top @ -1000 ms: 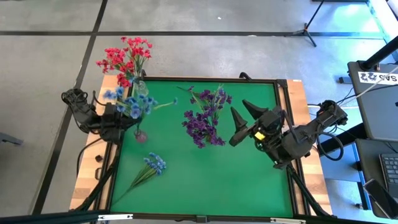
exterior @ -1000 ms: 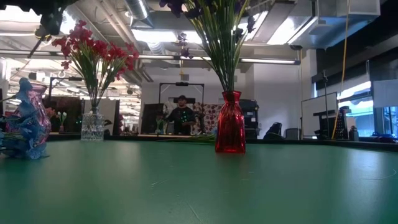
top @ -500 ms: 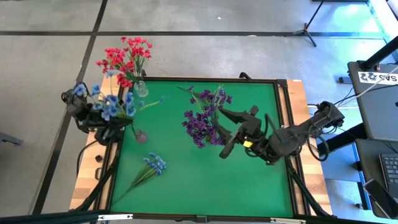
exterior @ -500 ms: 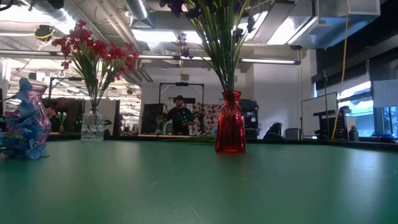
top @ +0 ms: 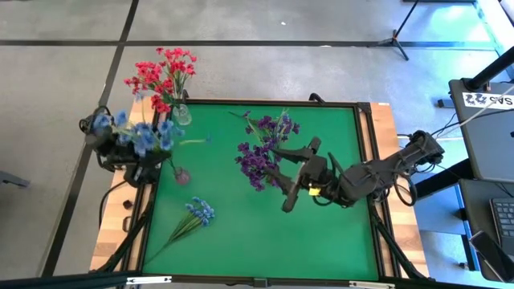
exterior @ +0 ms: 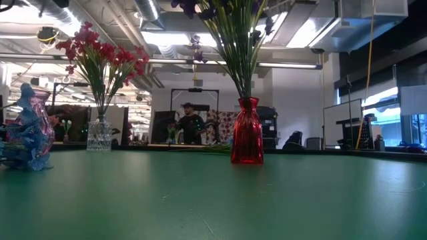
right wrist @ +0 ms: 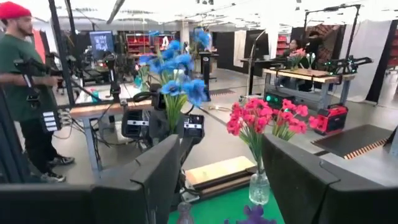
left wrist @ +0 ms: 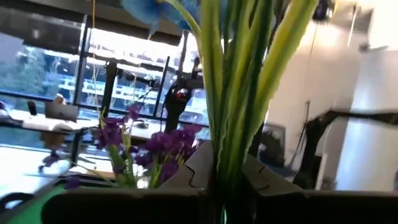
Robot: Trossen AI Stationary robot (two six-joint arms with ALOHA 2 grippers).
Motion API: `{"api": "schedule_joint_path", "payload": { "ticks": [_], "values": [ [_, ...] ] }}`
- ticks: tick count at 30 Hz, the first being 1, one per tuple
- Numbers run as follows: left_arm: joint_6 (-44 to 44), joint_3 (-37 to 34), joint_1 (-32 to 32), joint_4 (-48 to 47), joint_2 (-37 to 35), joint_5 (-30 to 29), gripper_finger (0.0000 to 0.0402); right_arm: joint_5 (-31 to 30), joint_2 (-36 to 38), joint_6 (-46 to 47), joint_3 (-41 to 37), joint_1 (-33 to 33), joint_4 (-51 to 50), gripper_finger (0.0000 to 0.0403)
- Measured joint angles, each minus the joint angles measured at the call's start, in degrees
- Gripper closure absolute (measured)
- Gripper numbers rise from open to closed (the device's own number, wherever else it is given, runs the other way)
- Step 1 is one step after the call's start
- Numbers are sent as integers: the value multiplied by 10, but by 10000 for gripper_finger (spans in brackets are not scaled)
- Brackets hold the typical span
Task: Sort flowers into vase by color
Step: Put the right blue flowers into the violet vase
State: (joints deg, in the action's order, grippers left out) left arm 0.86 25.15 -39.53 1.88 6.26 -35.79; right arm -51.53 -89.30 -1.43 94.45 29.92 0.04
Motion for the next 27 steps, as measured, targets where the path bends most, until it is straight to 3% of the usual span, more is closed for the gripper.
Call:
{"api": "schedule_joint_path", "payload": {
  "ticks": [8, 11, 17, 22, 27],
  "values": [
    [36, 0, 0, -4, 0, 5, 393, 26, -4, 112, 0, 12, -91, 178],
    [34, 0, 0, 68, 18, 35, 393, 45, -18, 117, 0, 10, -83, 178],
    [126, 0, 2, 271, 152, 54, 393, 115, -59, 80, 0, -40, 8, 178],
    [130, 17, 28, 456, 308, 53, 393, 176, -83, 59, 0, -83, 51, 178],
    [117, 88, 81, 533, 451, 18, 392, 239, -92, 54, 0, -111, 42, 178]
  ]
}}
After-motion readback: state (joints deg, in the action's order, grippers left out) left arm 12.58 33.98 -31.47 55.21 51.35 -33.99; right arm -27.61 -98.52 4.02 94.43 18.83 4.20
